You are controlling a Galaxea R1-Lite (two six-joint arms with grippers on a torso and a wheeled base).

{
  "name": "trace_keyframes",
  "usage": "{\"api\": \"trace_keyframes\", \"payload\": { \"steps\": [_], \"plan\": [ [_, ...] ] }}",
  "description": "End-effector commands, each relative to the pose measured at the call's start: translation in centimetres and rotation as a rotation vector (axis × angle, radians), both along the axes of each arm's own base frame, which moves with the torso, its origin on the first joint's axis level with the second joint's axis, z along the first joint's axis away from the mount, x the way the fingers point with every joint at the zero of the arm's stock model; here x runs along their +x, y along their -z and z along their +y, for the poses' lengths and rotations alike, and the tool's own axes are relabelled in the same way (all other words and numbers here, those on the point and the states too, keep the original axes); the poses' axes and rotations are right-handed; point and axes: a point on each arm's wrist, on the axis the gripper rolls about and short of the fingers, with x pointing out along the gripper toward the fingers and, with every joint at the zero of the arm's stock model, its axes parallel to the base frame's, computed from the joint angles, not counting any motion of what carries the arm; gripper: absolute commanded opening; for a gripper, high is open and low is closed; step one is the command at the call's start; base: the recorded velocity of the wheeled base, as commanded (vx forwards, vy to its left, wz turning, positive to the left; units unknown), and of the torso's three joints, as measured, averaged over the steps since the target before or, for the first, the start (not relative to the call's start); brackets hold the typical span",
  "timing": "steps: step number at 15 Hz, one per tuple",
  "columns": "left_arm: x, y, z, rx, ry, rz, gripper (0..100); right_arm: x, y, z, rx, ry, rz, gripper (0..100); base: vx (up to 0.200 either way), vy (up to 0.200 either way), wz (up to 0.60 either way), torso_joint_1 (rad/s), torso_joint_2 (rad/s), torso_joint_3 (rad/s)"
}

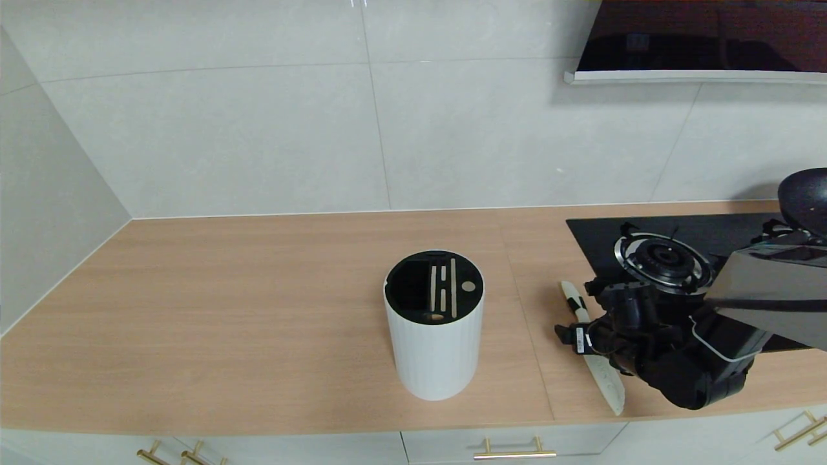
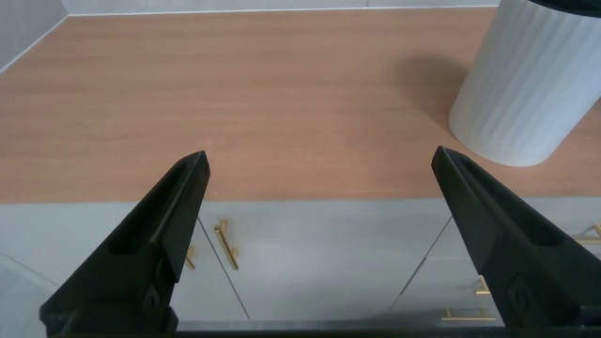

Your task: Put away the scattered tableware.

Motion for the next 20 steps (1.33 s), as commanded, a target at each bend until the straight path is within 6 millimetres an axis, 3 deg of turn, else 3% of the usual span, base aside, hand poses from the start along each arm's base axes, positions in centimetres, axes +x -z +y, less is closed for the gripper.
{"api": "trace_keyframes", "payload": {
  "steps": [1,7,8,17,20],
  "plan": [
    [0.0,0.0,0.0,0.0,-0.001,0.0,100,0.1,0.2,0.1,-0.003,-0.001,0.003,100,0.0,0.0,0.0,0.0,0.0,0.0],
    [0.0,0.0,0.0,0.0,-0.001,0.0,100,0.2,0.8,0.1,-0.008,0.0,0.013,100,0.0,0.0,0.0,0.0,0.0,0.0],
    [0.0,0.0,0.0,0.0,-0.001,0.0,100,0.2,0.8,0.1,-0.01,0.001,0.014,0,0.0,0.0,0.0,0.0,0.0,0.0],
    [0.0,0.0,0.0,0.0,-0.001,0.002,100,0.0,1.3,0.2,-0.023,-0.003,0.031,0,0.0,0.0,0.0,0.0,0.0,0.0],
    [0.0,0.0,0.0,0.0,-0.001,0.0,100,-0.2,-1.1,0.1,-0.011,0.012,-0.029,0,0.0,0.0,0.0,0.0,0.0,0.0]
  ]
}}
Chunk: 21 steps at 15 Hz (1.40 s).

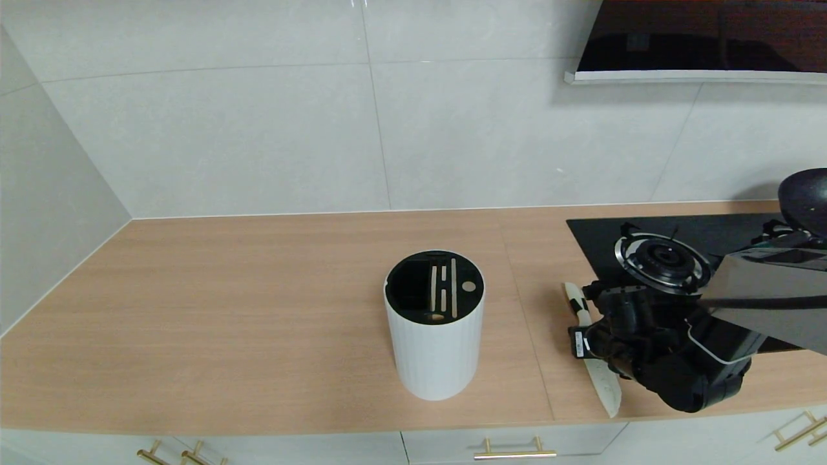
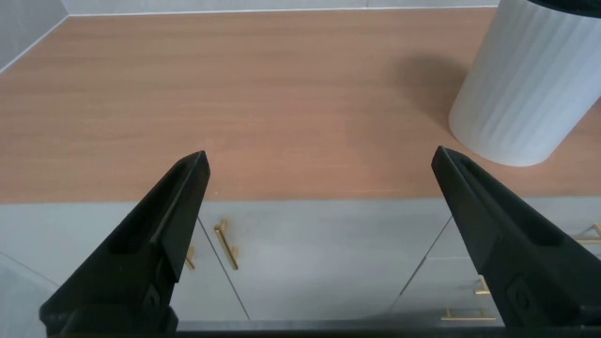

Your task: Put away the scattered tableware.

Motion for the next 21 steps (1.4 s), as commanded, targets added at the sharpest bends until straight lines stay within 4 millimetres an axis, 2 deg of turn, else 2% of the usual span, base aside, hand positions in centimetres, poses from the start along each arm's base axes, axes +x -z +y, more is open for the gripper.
{"api": "trace_keyframes", "payload": {
  "steps": [1,3,6,8,11,16,18,19,20,21],
  "plan": [
    [0.0,0.0,0.0,0.0,-0.001,-0.001,100,-0.5,-3.7,-0.2,0.027,0.004,-0.089,0,0.0,0.0,0.0,0.0,0.0,0.0],
    [0.0,0.0,0.0,0.0,-0.001,-0.001,100,-1.6,-8.0,-0.5,0.052,0.004,-0.172,0,0.0,0.0,0.0,0.0,0.0,0.0],
    [0.0,0.0,0.0,0.0,-0.001,-0.001,100,-2.7,-16.5,-0.9,0.108,-0.012,-0.333,0,0.0,0.0,0.0,0.0,0.0,0.0],
    [0.0,0.0,0.0,0.0,-0.001,-0.001,100,-3.5,-20.4,-0.5,0.14,-0.071,-0.366,0,0.0,0.0,0.0,0.0,0.0,0.0],
    [0.0,0.0,0.0,0.0,-0.001,0.001,100,-4.5,-22.2,0.5,0.163,-0.134,-0.398,0,0.0,0.0,0.0,0.0,0.0,0.0],
    [0.0,-0.2,0.0,0.006,0.006,-0.011,100,-5.6,-22.7,1.8,0.139,-0.182,-0.416,0,0.0,0.0,0.0,0.0,0.0,0.0],
    [-1.0,-4.7,-0.3,-0.022,0.172,-0.075,100,-7.4,-24.7,2.2,0.164,-0.213,-0.472,0,0.0,0.0,0.0,0.0,0.0,0.0],
    [-0.6,-7.9,-0.4,-0.041,0.247,-0.045,100,-8.3,-25.4,2.8,0.176,-0.243,-0.483,0,0.0,0.0,0.0,0.0,0.0,0.0],
    [0.7,-11.1,-0.5,-0.047,0.301,-0.003,100,-9.0,-25.9,3.6,0.187,-0.276,-0.487,0,0.0,0.0,0.0,0.0,0.0,0.0],
    [3.0,-14.0,-0.7,-0.054,0.348,0.048,100,-9.6,-26.4,4.6,0.199,-0.313,-0.491,0,0.0,0.0,0.0,0.0,0.0,0.0]
  ]
}}
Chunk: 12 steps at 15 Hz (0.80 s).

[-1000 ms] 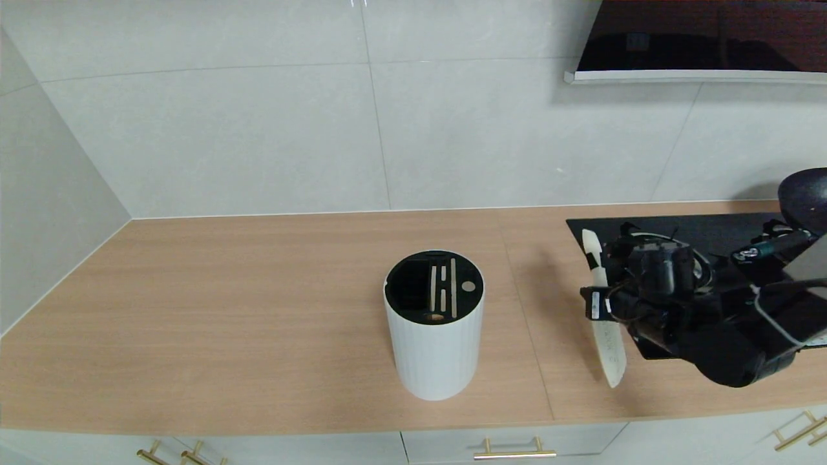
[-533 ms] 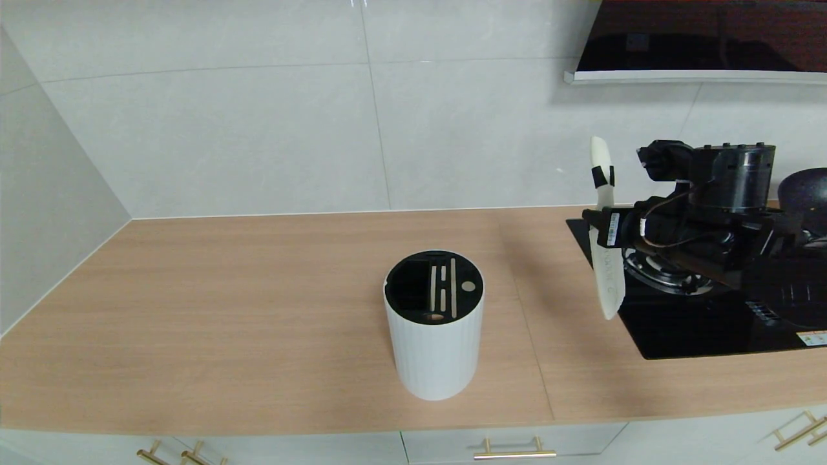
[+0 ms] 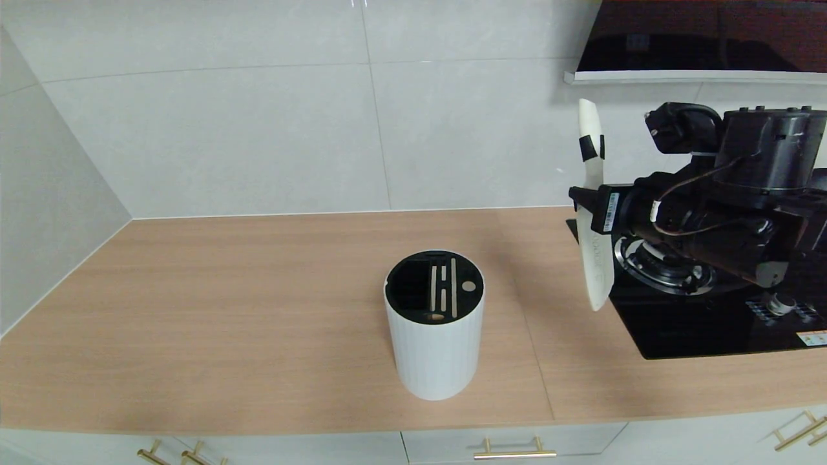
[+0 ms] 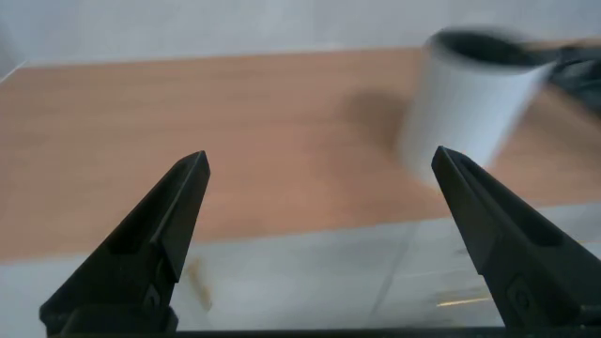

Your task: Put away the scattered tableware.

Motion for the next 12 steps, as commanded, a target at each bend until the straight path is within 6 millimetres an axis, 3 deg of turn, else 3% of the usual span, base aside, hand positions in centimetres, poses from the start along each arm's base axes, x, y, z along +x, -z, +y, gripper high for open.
{"api": "trace_keyframes", "payload": {
  "steps": [1,3,5,8,10,12],
  "plan": [
    [6.8,-10.1,-0.5,-0.011,0.182,0.158,100,-2.1,-1.6,1.8,0.023,-0.075,-0.041,0,0.0,0.0,0.0,0.0,0.0,0.0],
    [12.7,-12.7,-1.1,-0.013,0.251,0.195,100,-3.1,-1.6,3.3,0.023,-0.084,-0.045,0,0.0,0.0,0.0,0.0,0.0,0.0],
    [18.2,-12.5,-3.3,-0.084,0.37,0.224,100,-4.5,-2.2,4.4,0.041,-0.133,-0.063,0,0.0,0.0,0.0,0.0,0.0,0.0],
    [22.9,-12.9,-7.4,-0.353,0.52,0.231,100,-6.7,-2.2,6.6,0.042,-0.213,-0.059,0,0.0,0.0,0.0,0.0,0.0,0.0],
    [24.6,-12.9,-9.0,-0.431,0.563,0.258,100,-7.5,-1.7,7.5,0.03,-0.226,-0.045,0,0.0,0.0,0.0,0.0,0.0,0.0],
    [26.3,-11.7,-11.2,-0.478,0.609,0.326,100,-9.3,-0.6,8.9,0.006,-0.294,-0.019,0,0.0,0.0,0.0,0.0,0.0,0.0]
  ]
}}
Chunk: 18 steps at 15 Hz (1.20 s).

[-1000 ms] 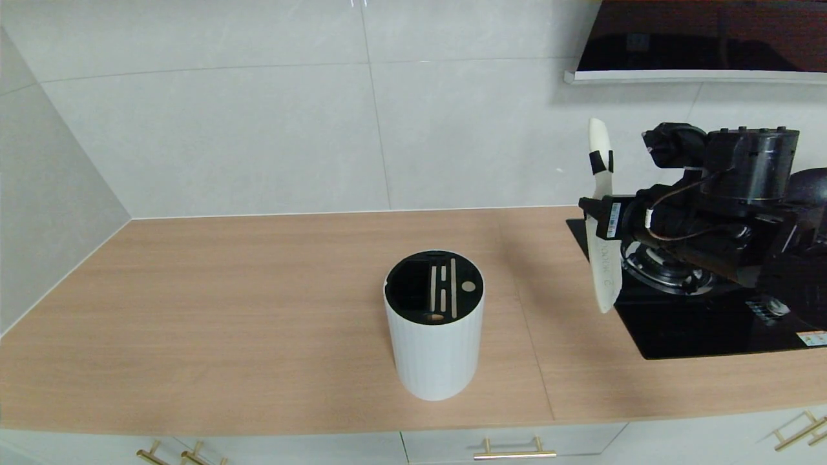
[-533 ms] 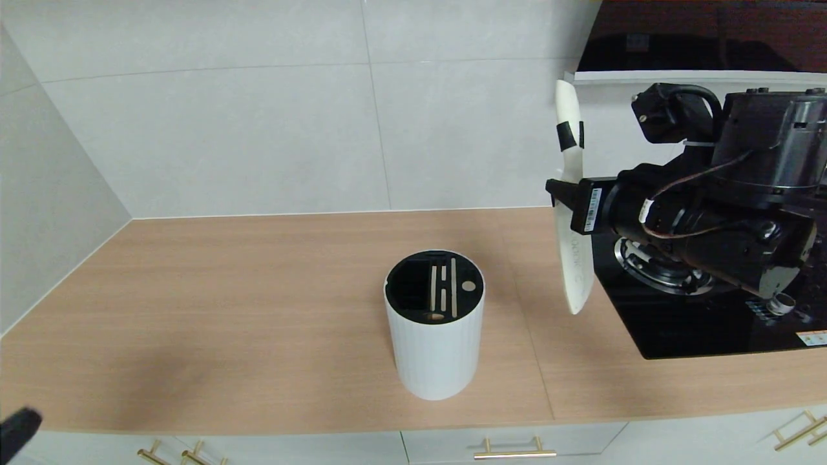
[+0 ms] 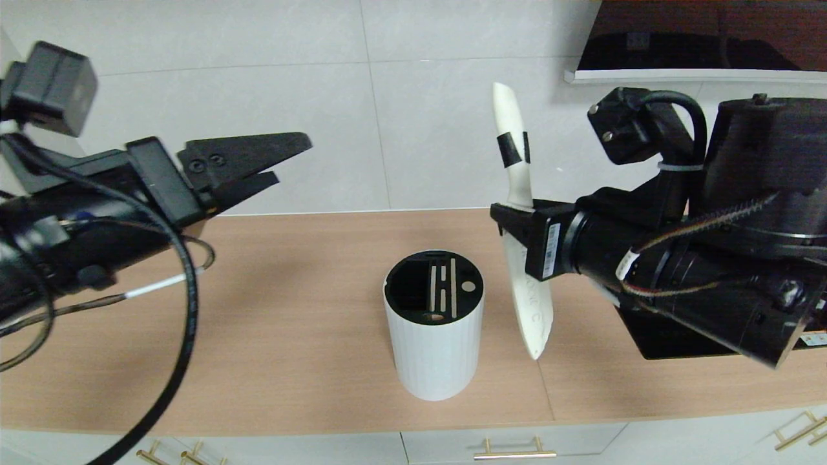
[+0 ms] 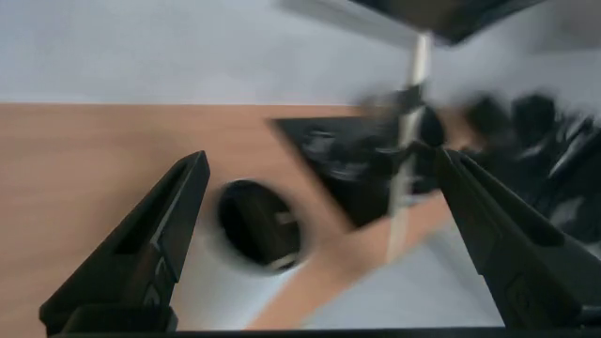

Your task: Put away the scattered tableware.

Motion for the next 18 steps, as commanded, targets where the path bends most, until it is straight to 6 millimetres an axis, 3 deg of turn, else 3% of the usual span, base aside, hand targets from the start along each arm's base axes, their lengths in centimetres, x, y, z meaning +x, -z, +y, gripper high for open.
{"api": "trace_keyframes", "payload": {
  "steps": [1,5,10,18],
  "plan": [
    [3.3,2.7,-3.8,-0.006,0.091,0.118,100,-1.4,0.9,1.0,-0.023,-0.043,0.018,0,0.0,0.0,0.0,0.0,0.0,0.0],
    [3.1,4.0,-6.6,-0.051,0.136,0.088,100,-2.9,1.4,1.5,-0.039,-0.059,0.022,0,0.0,0.0,0.0,0.0,0.0,0.0],
    [2.9,5.8,-10.0,-0.011,0.206,-0.055,100,-3.0,2.1,2.0,-0.055,-0.072,0.037,0,0.0,0.0,0.0,0.0,0.0,0.0],
    [2.6,6.5,-11.3,-0.001,0.195,-0.091,100,-4.0,4.2,4.0,-0.113,-0.132,0.079,0,0.0,0.0,0.0,0.0,0.0,0.0]
  ]
}}
